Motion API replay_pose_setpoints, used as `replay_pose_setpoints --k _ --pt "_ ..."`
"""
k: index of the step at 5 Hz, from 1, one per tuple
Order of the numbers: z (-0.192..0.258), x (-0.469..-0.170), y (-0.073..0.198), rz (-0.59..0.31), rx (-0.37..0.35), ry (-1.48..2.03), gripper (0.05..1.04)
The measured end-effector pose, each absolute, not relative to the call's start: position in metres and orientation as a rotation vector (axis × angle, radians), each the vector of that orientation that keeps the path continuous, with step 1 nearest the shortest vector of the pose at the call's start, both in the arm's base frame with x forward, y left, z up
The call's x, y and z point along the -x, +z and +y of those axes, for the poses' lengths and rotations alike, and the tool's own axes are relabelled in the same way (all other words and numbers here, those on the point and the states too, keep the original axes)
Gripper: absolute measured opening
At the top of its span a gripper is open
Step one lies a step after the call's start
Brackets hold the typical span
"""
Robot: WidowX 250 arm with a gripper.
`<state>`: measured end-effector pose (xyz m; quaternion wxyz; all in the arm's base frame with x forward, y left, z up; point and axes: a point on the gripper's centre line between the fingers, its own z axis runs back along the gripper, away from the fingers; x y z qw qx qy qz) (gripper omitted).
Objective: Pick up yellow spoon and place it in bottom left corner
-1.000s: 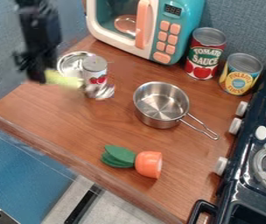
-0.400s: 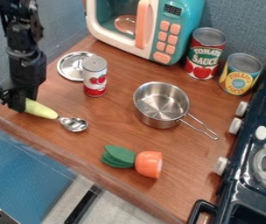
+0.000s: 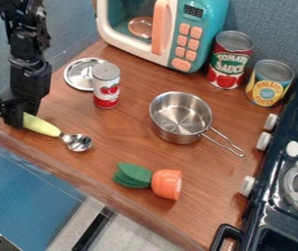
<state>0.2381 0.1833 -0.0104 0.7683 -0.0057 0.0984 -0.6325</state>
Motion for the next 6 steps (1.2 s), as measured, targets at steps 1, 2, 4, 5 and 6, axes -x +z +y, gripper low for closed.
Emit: replay_pose_setpoints --k 1,2,4,5,6 --pt "0.183 -0.243 -0.009 0.175 0.049 -1.365 0.959" --pt "0.176 -0.248 -0.005 0.091 0.113 -1.355 1.000" --pt "0.162 -0.253 0.039 -0.095 0.137 -1.391 1.000" --pt "0.161 -0.253 0.065 -0.220 0.114 -1.396 1.000" --pt "0.162 -0.251 0.067 -0.226 0.109 -1.396 1.000"
